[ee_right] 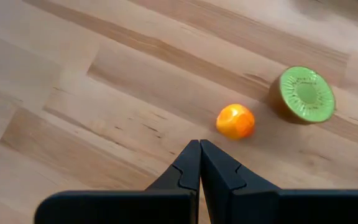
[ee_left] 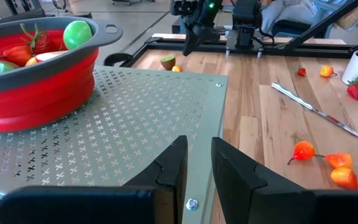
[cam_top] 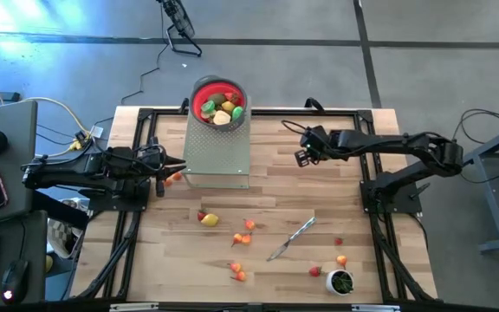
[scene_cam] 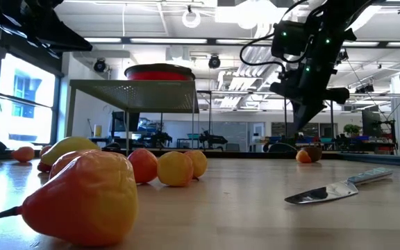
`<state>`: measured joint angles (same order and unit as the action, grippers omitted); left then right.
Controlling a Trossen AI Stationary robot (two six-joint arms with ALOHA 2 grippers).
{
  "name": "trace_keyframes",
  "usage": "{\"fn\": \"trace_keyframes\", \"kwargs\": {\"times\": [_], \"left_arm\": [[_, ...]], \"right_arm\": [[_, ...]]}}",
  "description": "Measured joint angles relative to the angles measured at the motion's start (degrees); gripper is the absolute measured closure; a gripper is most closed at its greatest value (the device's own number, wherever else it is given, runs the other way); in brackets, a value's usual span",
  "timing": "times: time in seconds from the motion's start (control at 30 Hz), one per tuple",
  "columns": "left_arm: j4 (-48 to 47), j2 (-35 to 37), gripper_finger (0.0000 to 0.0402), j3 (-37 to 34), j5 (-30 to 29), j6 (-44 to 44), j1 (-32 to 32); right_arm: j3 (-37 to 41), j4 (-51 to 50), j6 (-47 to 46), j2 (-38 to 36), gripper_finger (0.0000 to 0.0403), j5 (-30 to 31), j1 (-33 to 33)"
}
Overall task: Pick & Place Fruit
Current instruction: Put the orange pear into the red strainer on the shelf
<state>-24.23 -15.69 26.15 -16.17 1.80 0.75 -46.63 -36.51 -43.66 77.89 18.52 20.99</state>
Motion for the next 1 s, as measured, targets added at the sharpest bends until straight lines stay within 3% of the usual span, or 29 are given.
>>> {"fn": "trace_keyframes", "kwargs": {"times": [0.27, 0.73, 1.0], "left_arm": [[0.02, 0.01, 0.0334, 0.0, 0.01, 0.0, 0.02], [0.02, -0.01, 0.0334, 0.0, 0.01, 0.0, 0.0], [0.02, -0.01, 0.0334, 0.0, 0.0, 0.0, 0.01]], "right_arm": [[0.0, -3.63, -2.69, 0.35, 0.0369, 4.41, 0.02], [0.0, -5.71, -8.96, 0.37, 0.0162, 6.84, 0.0], [0.0, -4.76, -10.19, 0.37, 0.0112, 2.06, 0.0]]}}
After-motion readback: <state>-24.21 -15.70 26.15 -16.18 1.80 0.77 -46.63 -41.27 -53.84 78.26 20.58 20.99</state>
